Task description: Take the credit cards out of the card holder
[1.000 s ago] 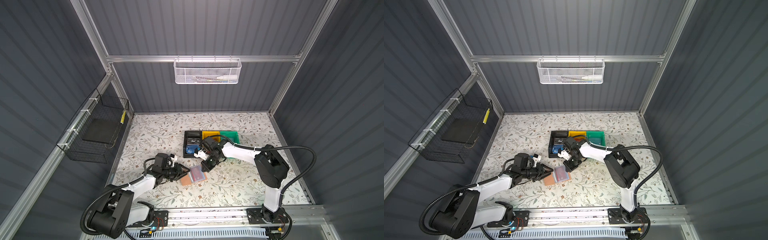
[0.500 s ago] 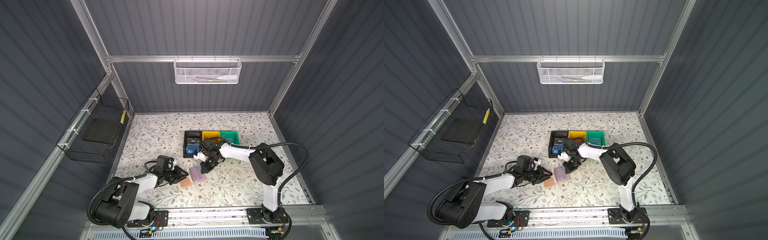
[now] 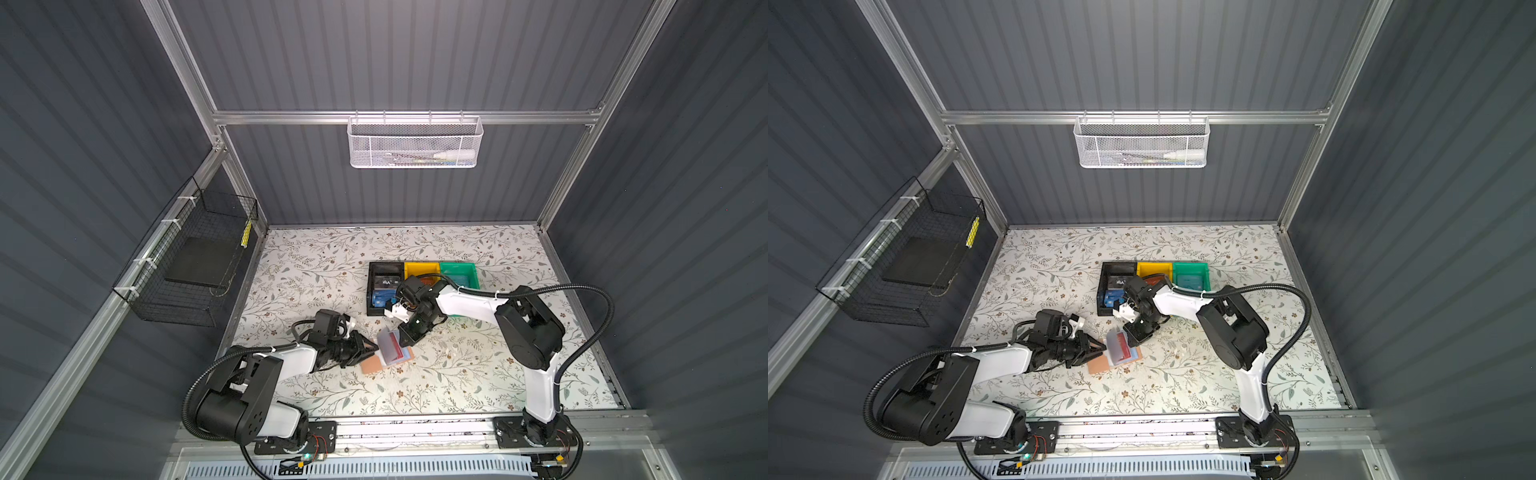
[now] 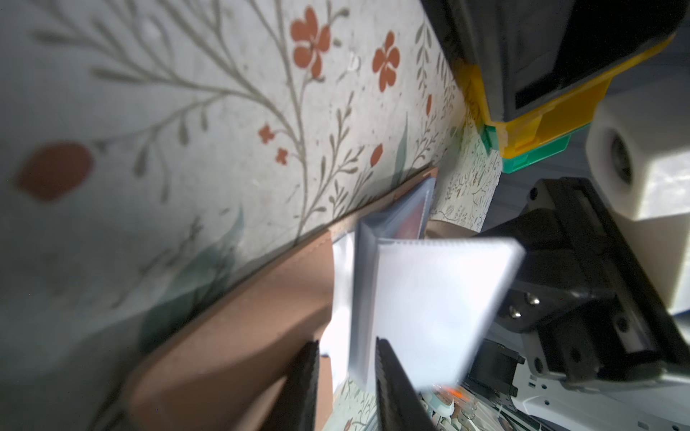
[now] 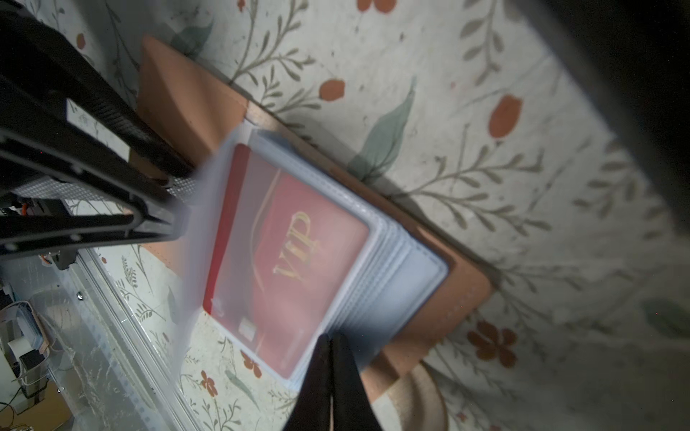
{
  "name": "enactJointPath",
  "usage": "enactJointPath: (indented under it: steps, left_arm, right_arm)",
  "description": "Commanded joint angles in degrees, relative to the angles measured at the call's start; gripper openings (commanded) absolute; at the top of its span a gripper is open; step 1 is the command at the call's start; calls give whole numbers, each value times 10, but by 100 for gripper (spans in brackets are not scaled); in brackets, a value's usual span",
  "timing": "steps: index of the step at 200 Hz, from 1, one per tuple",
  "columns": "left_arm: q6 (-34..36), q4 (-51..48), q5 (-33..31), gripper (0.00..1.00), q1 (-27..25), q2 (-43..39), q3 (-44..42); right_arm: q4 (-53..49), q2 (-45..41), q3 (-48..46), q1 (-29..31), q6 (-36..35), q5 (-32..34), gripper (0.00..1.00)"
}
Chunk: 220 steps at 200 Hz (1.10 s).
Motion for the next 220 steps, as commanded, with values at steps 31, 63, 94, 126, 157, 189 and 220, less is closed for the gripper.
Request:
enactJointPath:
  steps: [31,63,94,126,157,189,220]
  left_arm:
    - [19,-52,-42,29,-2,14,-13]
    - [37,-96,-53,28,1,-6,-4]
    - [82,-228,-71,29,26,-69,34]
    - [113,-369,-103,31,43,-145,90]
    - [103,-399,-85,32,44,-185,121]
    - [76,-366,-51,33,44,-203,137]
    - [80,-366,-50,31,44,-187,129]
  right_arm:
    - [-16,10,19,9,-2,-9,8]
    - [-27,7,26,9,-7,-1,8]
    - [-32,9,25,9,-8,2,9]
    - [-34,9,20,9,-9,2,9]
    - [-36,7,18,9,-11,-3,10]
    - [-35,2,20,9,-12,-8,10]
    - [-34,11,36,16,-12,-19,10]
